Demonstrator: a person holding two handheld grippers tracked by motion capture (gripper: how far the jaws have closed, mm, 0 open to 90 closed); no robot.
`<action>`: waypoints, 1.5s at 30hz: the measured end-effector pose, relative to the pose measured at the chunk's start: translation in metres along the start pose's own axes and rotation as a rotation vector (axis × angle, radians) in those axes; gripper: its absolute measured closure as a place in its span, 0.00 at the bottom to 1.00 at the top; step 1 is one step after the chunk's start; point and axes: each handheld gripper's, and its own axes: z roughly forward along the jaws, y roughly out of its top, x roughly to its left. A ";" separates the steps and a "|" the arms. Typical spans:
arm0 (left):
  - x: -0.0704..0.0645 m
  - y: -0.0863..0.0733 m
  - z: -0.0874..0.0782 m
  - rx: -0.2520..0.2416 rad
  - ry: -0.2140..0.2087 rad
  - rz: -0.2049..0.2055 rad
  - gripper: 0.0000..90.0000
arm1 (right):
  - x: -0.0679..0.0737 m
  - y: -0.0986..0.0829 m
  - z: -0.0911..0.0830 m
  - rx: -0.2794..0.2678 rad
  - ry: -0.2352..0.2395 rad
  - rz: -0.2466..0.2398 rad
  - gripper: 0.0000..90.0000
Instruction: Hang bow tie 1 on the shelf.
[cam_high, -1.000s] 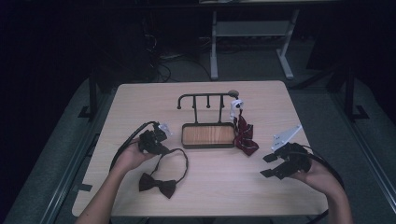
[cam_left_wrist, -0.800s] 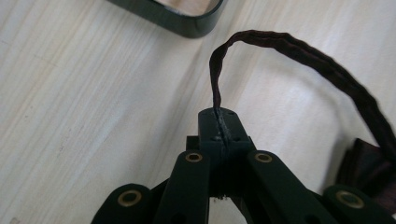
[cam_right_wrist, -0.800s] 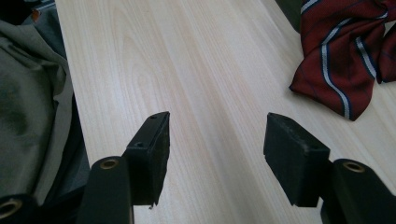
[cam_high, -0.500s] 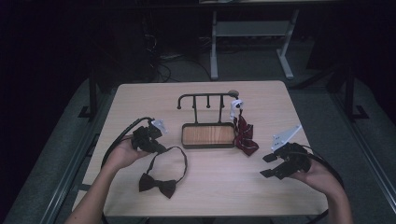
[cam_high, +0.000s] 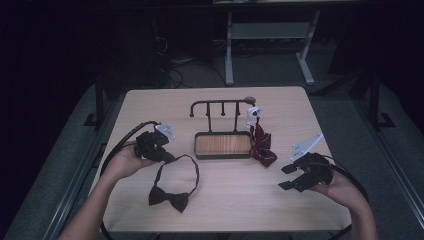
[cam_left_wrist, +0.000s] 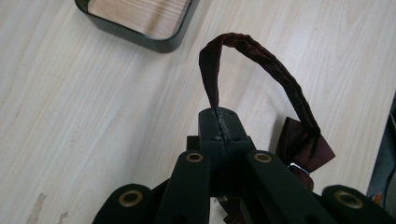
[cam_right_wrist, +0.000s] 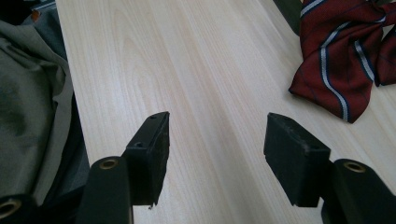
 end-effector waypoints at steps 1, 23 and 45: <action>0.000 0.001 -0.002 0.000 -0.003 0.007 1.00 | 0.000 0.000 0.000 0.000 0.000 -0.001 0.45; -0.005 0.019 -0.044 -0.037 -0.015 0.053 1.00 | 0.000 0.000 -0.001 -0.001 -0.001 -0.001 0.45; -0.004 0.033 -0.067 -0.052 -0.006 0.070 1.00 | -0.003 -0.001 0.000 -0.005 0.003 -0.001 0.45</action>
